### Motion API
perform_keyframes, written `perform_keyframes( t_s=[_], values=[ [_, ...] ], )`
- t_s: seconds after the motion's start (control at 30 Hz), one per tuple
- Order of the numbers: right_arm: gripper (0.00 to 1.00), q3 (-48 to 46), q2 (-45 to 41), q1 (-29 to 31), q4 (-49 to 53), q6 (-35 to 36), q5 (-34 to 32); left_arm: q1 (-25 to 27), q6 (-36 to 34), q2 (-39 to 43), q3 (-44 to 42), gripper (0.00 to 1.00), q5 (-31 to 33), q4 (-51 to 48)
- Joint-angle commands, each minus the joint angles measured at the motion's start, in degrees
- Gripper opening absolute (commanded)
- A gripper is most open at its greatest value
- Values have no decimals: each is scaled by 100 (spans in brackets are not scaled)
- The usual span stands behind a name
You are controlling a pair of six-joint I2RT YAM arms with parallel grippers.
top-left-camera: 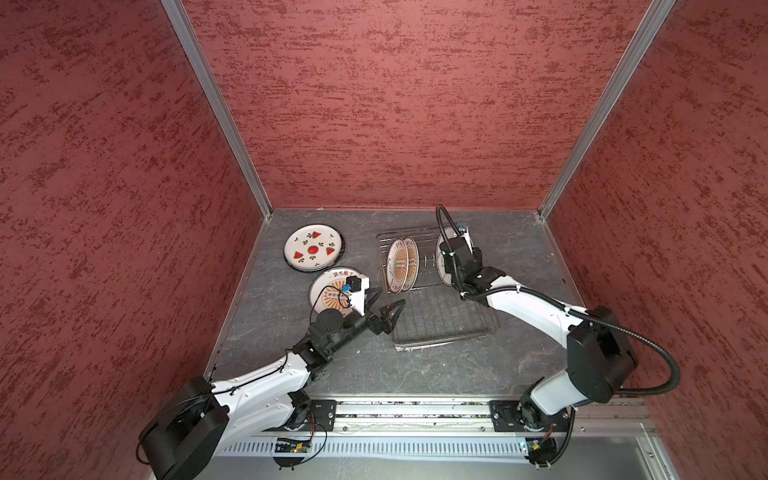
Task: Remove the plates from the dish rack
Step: 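Lift the 'Enjoy The Moment' plate up out of the rack with the right gripper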
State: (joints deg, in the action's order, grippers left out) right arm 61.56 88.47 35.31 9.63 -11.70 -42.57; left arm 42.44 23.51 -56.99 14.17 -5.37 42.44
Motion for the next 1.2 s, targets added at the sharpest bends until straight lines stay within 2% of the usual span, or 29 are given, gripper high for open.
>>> perform_keyframes(
  t_s=[0.0, 0.4, 0.57, 0.77, 0.87, 0.97, 1.03, 1.17],
  values=[
    [0, 278, -460, 55, -498, 52, -340, 10, -78, 43, 105, 99, 185, -11],
    [0, 181, -991, 80, -559, 280, -500, 10, -17, -181, 211, 100, 326, -42],
    [0, -433, -1524, 81, -1282, 332, 45, -7, 80, -189, 222, 99, 244, -66],
    [0, -1059, -2223, 81, -1867, 294, 162, -42, 207, -175, 117, 99, 357, 89],
    [0, -1453, -2669, 60, -2061, 109, 704, -100, 306, -52, -31, 100, 132, 329],
    [0, -1729, -2999, 22, -2116, -147, 1557, -540, 413, 154, -76, 99, -1046, 294],
    [0, -1920, -3175, -11, -2253, -337, 2168, -908, 733, 428, -243, 100, -1289, 275],
    [0, -2383, -3654, -24, -2764, -673, 2993, -1208, 866, 852, -454, 99, -1537, 166]
  ],
)
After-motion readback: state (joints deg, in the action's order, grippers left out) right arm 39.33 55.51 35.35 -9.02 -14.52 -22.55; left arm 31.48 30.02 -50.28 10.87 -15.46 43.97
